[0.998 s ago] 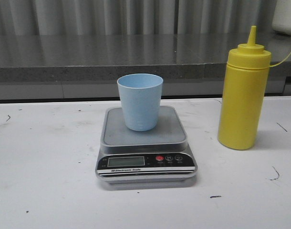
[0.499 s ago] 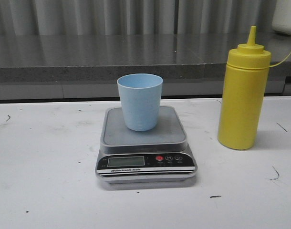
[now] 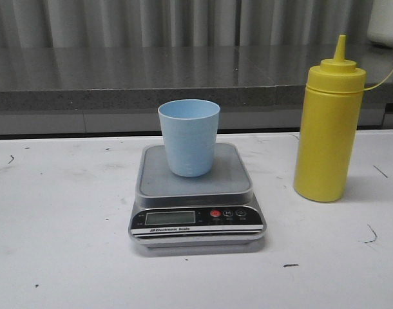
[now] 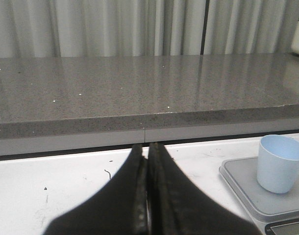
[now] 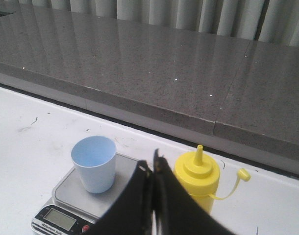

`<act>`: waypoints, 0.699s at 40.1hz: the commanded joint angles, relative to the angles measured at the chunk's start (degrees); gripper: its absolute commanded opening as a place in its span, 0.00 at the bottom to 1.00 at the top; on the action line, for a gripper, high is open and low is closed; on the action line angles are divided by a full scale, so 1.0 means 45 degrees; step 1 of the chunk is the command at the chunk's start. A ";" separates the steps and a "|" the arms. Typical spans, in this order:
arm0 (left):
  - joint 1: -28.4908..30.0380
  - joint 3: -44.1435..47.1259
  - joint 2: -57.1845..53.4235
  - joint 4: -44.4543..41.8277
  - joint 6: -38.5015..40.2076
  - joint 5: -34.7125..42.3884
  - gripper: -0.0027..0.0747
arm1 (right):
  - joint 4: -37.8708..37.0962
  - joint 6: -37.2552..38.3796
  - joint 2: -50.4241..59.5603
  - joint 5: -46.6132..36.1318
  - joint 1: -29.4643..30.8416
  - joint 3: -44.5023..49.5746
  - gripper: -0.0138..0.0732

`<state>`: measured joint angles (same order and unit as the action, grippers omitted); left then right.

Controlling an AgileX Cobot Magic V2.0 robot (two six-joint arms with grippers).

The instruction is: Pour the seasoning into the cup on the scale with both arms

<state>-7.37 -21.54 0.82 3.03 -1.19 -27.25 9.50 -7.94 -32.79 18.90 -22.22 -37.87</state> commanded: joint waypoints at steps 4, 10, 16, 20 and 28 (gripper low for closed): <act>0.0215 0.0844 -0.0527 0.0091 0.0133 0.2492 0.01 | -0.0055 -0.0126 0.0025 -0.0896 0.0044 -0.0364 0.08; 0.0996 0.2292 -0.0472 0.0115 0.0133 0.3061 0.01 | -0.0055 -0.0126 0.0000 -0.0897 0.0044 -0.0341 0.08; 0.1508 0.3776 -0.0472 0.0139 0.0133 0.3708 0.01 | -0.0055 -0.0126 0.0000 -0.0893 0.0044 -0.0318 0.08; 0.1587 0.4658 -0.0472 0.0164 0.0133 0.5253 0.01 | -0.0055 -0.0126 0.0000 -0.0893 0.0044 -0.0318 0.08; 0.1587 0.5143 -0.0472 0.0164 0.0133 0.6288 0.01 | -0.0055 -0.0126 0.0000 -0.0893 0.0044 -0.0318 0.08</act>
<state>-0.40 0.27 -0.36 3.17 -1.19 -4.82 9.50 -8.03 -32.79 18.92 -22.22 -37.77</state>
